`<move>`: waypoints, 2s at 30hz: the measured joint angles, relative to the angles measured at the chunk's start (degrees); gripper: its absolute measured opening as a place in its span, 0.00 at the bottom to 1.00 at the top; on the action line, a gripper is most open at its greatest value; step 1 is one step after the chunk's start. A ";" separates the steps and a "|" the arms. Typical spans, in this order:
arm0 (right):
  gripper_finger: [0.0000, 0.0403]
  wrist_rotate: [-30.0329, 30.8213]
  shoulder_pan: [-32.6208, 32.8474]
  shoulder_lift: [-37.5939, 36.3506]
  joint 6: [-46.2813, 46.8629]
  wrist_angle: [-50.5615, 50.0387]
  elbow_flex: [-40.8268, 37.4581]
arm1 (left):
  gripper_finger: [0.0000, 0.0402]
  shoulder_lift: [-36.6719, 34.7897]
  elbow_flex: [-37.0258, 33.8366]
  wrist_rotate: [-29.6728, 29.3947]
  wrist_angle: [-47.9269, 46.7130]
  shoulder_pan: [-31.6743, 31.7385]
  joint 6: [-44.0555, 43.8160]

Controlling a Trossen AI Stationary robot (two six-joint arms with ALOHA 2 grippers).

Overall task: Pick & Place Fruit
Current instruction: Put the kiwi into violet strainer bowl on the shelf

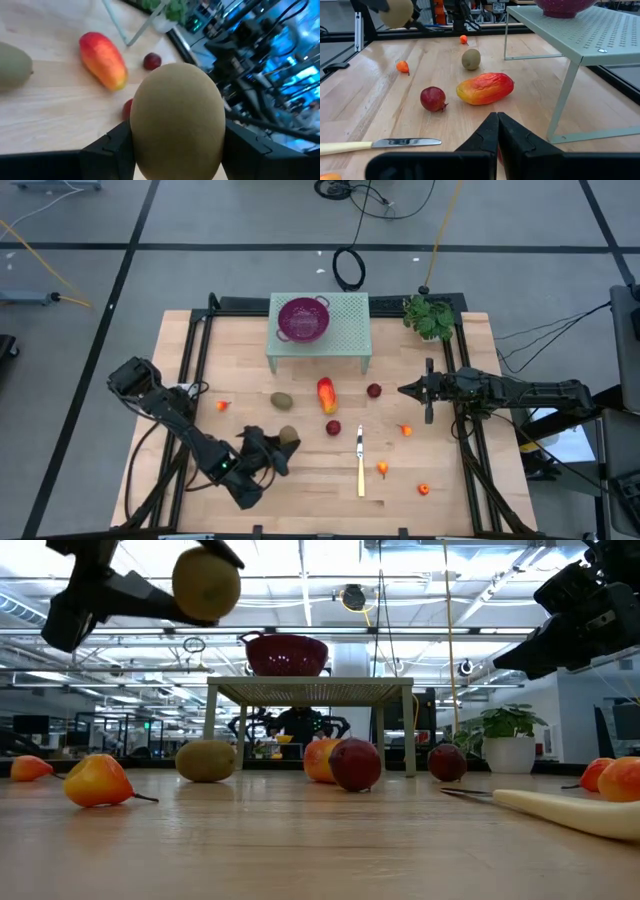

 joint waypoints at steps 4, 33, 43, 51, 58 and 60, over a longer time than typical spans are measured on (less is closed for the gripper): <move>0.01 -0.02 0.00 0.00 0.00 0.00 0.00 | 0.51 -0.02 0.00 -0.07 2.30 -0.06 -1.70; 0.01 -0.02 0.00 0.00 0.00 0.00 0.00 | 0.52 -0.04 0.00 59.06 28.99 24.36 27.67; 0.01 -0.02 -0.02 0.00 0.00 -0.01 0.00 | 0.52 -0.04 0.00 61.31 44.58 26.86 44.59; 0.01 -0.02 0.00 0.00 -0.02 -0.02 0.01 | 0.55 -0.04 0.00 63.13 58.73 26.82 52.94; 0.01 -0.02 0.00 -0.02 -0.02 -0.02 0.00 | 0.53 -0.04 0.00 68.36 68.80 26.82 58.16; 0.01 -0.02 -0.01 -0.01 -0.02 -0.02 0.00 | 0.51 -0.04 0.00 70.03 71.05 26.82 59.50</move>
